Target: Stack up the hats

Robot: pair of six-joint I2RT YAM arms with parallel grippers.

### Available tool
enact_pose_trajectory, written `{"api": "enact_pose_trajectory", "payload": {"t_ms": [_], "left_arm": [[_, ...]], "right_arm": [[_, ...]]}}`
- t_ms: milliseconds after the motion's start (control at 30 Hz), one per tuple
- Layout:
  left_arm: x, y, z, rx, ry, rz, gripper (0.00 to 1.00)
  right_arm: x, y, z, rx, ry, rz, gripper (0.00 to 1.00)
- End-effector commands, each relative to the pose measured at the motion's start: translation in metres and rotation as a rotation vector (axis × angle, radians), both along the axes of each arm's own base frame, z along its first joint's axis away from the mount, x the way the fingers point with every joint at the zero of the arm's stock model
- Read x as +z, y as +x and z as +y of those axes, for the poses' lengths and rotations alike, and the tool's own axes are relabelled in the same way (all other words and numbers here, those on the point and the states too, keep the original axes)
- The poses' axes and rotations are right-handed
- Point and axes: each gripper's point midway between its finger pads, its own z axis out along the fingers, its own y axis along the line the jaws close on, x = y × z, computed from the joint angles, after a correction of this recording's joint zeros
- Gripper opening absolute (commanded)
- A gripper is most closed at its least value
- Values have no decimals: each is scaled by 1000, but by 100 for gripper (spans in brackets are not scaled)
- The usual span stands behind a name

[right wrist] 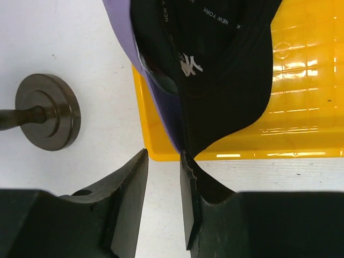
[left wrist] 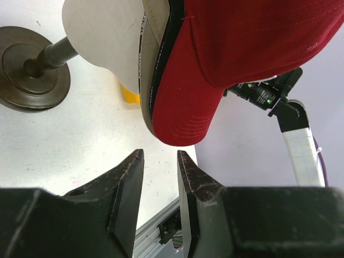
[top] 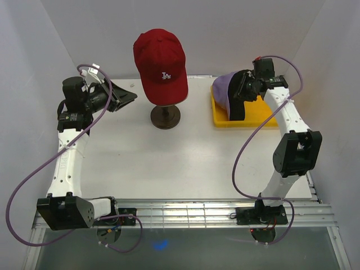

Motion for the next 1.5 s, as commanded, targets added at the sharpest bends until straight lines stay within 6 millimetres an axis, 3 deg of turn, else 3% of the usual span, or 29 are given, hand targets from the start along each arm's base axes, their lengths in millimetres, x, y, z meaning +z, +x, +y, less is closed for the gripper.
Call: {"api": "enact_pose_trajectory", "payload": {"t_ms": [0,633,700,733,867,1167,1467], "left_arm": [[3,-3,1,-2,9,-16,41],[-11,-10,5,42,12,14,42],[-13,-11,5,45,12,20,42],[-14,-12,5,46,13,21,42],[-15,-14,6,51,17,18,42],[-11,-15,2,33,-11,23,42],[-10,-18,-1,19,-38,29,42]], "right_arm": [[-3,1,-9,0,-61,-21,36],[-60,23,-6,38,-87,47,35],[-60,24,-6,36,-89,45,33],[-59,25,-7,31,-94,42,24],[-42,26,-12,11,-110,6,8],[38,21,-35,-40,-219,-70,8],[62,-15,-64,-115,-338,-62,8]]}}
